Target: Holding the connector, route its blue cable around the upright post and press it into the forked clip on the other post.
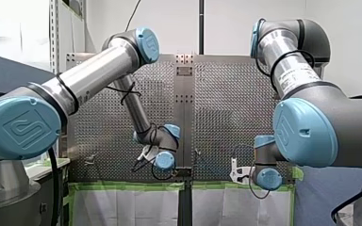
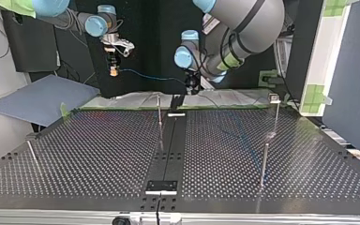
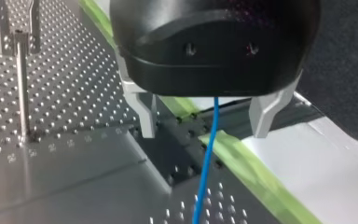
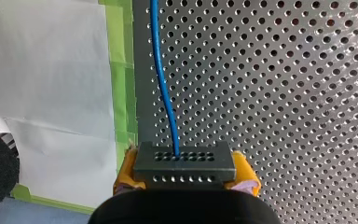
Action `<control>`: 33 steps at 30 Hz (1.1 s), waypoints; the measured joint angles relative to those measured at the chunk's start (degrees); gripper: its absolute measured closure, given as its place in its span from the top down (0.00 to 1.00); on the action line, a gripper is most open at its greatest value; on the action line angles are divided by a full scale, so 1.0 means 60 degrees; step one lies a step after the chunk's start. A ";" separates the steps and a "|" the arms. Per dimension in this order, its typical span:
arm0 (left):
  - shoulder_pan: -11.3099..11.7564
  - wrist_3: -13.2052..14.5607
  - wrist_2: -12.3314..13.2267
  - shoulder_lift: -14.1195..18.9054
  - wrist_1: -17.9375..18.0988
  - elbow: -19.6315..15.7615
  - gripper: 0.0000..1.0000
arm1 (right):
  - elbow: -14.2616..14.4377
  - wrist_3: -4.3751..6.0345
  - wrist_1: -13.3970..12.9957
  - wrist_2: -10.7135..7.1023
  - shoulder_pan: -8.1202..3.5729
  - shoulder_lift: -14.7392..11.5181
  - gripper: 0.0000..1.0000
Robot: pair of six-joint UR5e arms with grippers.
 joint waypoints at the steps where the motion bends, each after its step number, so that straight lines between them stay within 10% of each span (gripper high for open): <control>1: -0.0031 -0.0063 0.0046 -0.0073 -0.0005 0.0067 0.99 | 0.0000 -0.0001 0.0000 0.0001 0.0006 0.0000 0.00; 19: -0.0191 -0.1478 0.1399 -0.0478 -0.0379 0.0351 0.99 | 0.0000 -0.0023 0.0000 0.0028 0.0019 0.0000 0.00; 33: -0.0163 -0.2551 0.2471 -0.0473 0.0533 0.0402 0.99 | -0.0021 -0.0108 -0.0009 0.0034 0.0049 0.0000 0.00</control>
